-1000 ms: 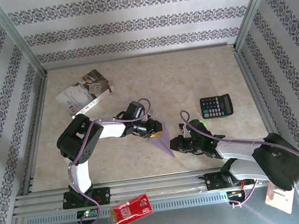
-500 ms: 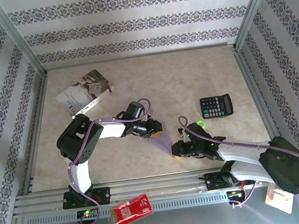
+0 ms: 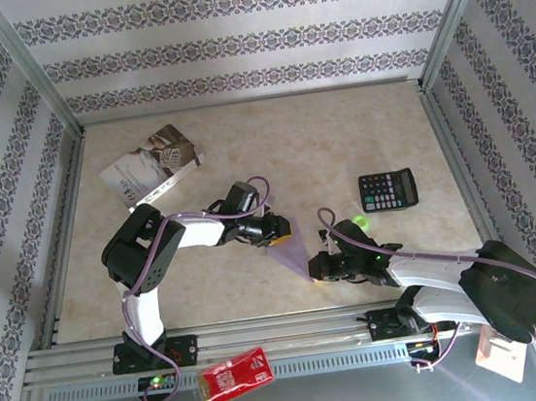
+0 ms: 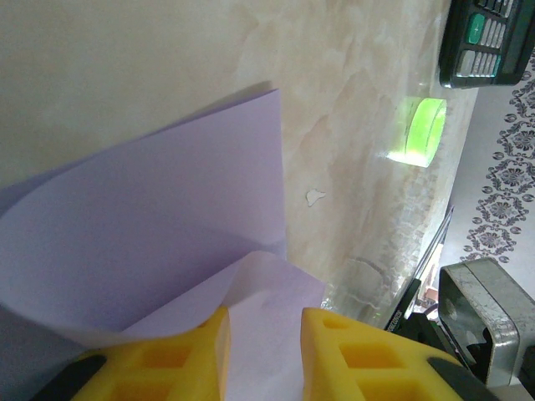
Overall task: Fold a paper plane with a square sheet of paper (pick it up from the middle)
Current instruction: Fourth fold the wing at the center of the table.
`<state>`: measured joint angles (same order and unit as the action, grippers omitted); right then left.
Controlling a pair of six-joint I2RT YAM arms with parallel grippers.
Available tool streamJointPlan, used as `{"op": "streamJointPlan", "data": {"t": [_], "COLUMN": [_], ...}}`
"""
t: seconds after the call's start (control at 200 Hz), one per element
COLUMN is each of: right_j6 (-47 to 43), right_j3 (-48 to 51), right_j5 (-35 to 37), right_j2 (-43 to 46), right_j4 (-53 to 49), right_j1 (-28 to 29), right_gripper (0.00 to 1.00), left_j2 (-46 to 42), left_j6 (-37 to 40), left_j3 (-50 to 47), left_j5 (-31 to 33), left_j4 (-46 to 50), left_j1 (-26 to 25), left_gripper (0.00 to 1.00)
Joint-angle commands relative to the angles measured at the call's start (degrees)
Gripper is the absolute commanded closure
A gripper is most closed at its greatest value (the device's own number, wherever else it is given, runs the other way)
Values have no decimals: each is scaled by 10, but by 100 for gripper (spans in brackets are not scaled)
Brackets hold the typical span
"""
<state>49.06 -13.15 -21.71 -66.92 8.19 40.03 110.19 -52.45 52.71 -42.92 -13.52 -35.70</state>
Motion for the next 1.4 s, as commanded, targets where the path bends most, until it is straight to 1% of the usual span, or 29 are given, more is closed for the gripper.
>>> {"op": "streamJointPlan", "data": {"t": [0.0, 0.135, 0.38, 0.55, 0.679, 0.759, 0.834, 0.944, 0.964, 1.014, 1.154, 1.394], "right_j6": [-7, -6, -4, -17, -35, -41, -45, -52, -53, -56, -57, -65], "right_j3": [-5, -6, -10, -24, -43, -49, -55, -62, -79, -87, -90, -87], "right_j5": [22, 17, 10, 8, 11, 9, 10, 7, 8, 5, 9, 0], "right_j2": [-11, -9, 34, 69, 98, 107, 106, 78, 71, 53, 17, -3], "right_j4": [-18, -18, -33, -74, -110, -115, -116, -111, -110, -110, -105, -98], "right_j1": [7, 7, 0, -4, -3, 0, 8, 23, 24, 27, 23, 10], "right_gripper": [93, 90, 82, 77, 75, 75, 78, 82, 82, 84, 87, 88], "left_j2": [14, 7, 12, 13, 13, 13, 13, 13, 13, 12, 13, 10], "left_j6": [13, 16, 22, 21, 21, 20, 21, 20, 20, 20, 20, 21], "left_j3": [-20, -23, -23, -27, -27, -29, -29, -29, -30, -30, -29, -28], "left_j5": [15, 16, 16, 16, 16, 16, 16, 16, 16, 16, 17, 16], "left_j4": [9, 11, 17, 14, 12, 12, 13, 12, 12, 11, 13, 17], "left_j1": [10, 11, 12, 12, 12, 12, 12, 12, 12, 12, 11, 12], "left_gripper": [72, 72, 72, 72, 72, 72, 72, 72, 72, 72, 72, 72]}}
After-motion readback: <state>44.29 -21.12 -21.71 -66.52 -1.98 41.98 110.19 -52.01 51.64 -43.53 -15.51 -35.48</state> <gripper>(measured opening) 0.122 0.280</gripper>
